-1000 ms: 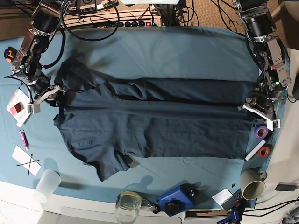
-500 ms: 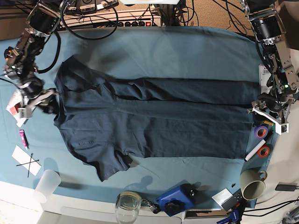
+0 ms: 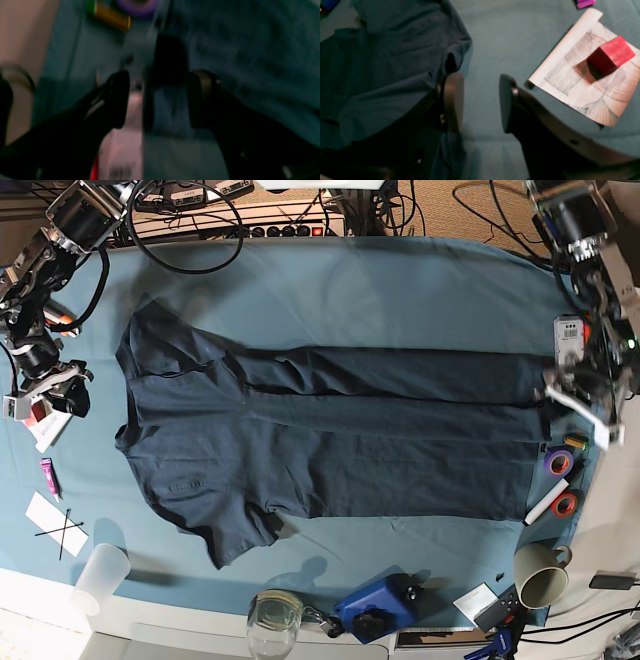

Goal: Fold the T-shirt properly
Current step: 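Reposition both grippers and grasp the folded shirt edge again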

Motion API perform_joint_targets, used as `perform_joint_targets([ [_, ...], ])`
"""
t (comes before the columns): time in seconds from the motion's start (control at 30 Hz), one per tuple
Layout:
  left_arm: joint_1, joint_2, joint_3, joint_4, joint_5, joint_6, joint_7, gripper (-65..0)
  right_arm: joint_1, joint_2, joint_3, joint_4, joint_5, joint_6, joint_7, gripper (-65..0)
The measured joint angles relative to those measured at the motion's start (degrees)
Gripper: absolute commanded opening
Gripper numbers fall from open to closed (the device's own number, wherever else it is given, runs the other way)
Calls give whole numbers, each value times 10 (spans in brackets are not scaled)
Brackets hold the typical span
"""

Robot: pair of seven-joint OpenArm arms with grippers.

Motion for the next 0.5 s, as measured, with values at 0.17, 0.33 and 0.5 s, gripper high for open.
perform_joint_targets([
  [0.17,40,19,0,20,-33,0,1,-283,-3,0,0,0,0,0,-3,-414],
  [0.33,50,71,0,27,-19,0,2,-283,-3,0,0,0,0,0,-15,-414],
  [0.5,49,85,0,28,27,28,-10,-283,-3,0,0,0,0,0,-19,-414],
])
